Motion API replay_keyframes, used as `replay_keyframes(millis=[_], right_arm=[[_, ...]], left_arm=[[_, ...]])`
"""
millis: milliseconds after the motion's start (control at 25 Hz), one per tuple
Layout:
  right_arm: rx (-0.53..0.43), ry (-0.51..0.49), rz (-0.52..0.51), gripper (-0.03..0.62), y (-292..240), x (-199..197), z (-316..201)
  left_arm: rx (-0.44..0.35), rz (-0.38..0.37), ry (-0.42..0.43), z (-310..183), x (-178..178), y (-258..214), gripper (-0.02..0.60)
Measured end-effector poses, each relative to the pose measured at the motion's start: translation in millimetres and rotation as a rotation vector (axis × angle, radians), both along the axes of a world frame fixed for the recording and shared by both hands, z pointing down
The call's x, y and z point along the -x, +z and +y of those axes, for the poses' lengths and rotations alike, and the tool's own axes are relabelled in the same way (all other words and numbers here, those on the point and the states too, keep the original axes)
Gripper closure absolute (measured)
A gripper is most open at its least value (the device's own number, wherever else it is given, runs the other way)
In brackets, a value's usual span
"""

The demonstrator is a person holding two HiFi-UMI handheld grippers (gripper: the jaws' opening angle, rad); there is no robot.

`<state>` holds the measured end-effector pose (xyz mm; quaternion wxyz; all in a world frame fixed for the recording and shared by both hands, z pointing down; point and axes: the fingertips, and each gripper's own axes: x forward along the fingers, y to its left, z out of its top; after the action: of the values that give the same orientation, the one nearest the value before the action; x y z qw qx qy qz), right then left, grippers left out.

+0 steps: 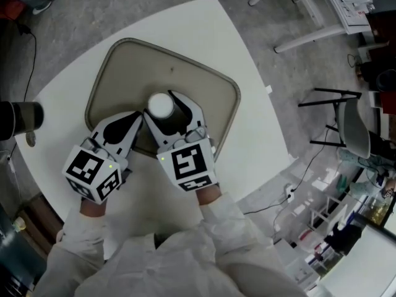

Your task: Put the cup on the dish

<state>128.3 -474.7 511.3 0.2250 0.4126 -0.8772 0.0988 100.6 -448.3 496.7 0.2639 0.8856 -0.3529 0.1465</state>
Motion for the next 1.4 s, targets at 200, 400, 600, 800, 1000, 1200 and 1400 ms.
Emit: replay_keyframes(millis=[200,400,600,800,1000,1200,1400], right_arm=[[0.004,0.005,-0.016,0.330,-3.1,0.8,-2.5],[0.001,0.020,-0.011,0.330,1.7,2.5,0.8],[0.008,0.016,-0.009,0.319,3.6,3.7,2.6],[0.032,0.011,-0.013,0.306,6.7,4.0,5.4],[0.058,0.014,-0.016,0.293,7.1,-0.1,9.6],[0.055,0.052,-0.008,0.293,7.4,-4.6,10.5],[0.065,0.060,-0.004,0.293,6.5,-4.6,14.7]], left_arm=[[-0.001,-0.007,0.011,-2.0,0.2,-5.1,0.575],[-0.001,-0.018,0.017,5.1,-0.4,-1.8,0.574],[-0.006,-0.030,0.029,10.0,0.1,-6.2,0.574],[-0.015,-0.038,0.031,14.2,0.9,-12.7,0.574],[-0.043,-0.042,0.025,20.8,-1.7,-28.8,0.575],[-0.060,-0.052,0.017,26.1,2.4,-42.2,0.574],[-0.068,-0.072,0.010,34.5,7.7,-52.4,0.574]])
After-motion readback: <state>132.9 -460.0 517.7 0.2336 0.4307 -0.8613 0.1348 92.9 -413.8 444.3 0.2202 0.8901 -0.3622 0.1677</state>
